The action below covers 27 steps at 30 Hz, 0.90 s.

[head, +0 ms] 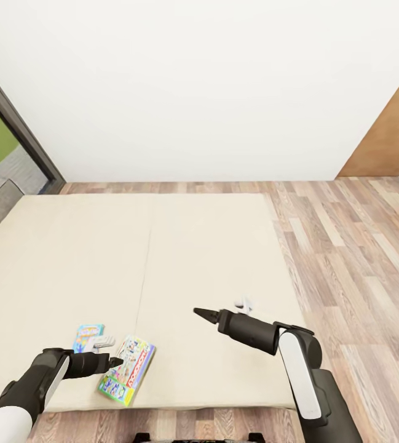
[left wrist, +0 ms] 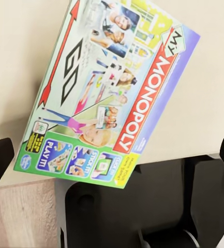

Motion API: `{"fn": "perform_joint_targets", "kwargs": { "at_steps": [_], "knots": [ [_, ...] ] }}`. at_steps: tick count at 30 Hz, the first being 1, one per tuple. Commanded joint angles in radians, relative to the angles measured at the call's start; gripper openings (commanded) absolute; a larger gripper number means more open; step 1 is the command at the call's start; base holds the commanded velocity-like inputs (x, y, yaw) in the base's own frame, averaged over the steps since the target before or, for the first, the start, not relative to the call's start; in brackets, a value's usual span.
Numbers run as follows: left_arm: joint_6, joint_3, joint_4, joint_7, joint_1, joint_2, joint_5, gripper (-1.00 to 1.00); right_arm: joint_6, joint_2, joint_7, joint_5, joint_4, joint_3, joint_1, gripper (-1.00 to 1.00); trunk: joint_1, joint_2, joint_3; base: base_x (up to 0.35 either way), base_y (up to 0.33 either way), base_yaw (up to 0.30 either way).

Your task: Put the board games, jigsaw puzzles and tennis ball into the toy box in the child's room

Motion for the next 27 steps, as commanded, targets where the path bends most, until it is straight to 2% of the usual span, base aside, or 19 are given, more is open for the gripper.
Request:
{"fn": "perform_joint_targets", "kwargs": {
  "at_steps": [1, 12, 27],
  "knots": [
    [0.005, 0.005, -0.001, -0.009, -0.001, -0.001, -0.009, 1.00, 0.004, 0.002, 0.015, 0.009, -0.001, 0.000, -0.001, 1.00, 0.000, -0.002, -0.003, 0.000, 0.000, 0.000],
    [0.005, 0.005, -0.001, -0.010, -0.001, -0.001, -0.009, 1.00, -0.008, 0.006, 0.044, 0.009, -0.004, 0.072, -0.001, 1.00, 0.000, -0.002, -0.021, 0.000, 0.000, 0.000],
    [0.004, 0.005, -0.001, -0.010, -0.001, -0.001, -0.009, 1.00, -0.045, 0.006, 0.044, 0.009, -0.002, 0.085, -0.001, 1.00, 0.000, -0.002, -0.035, 0.000, 0.000, 0.000]
  ]
}}
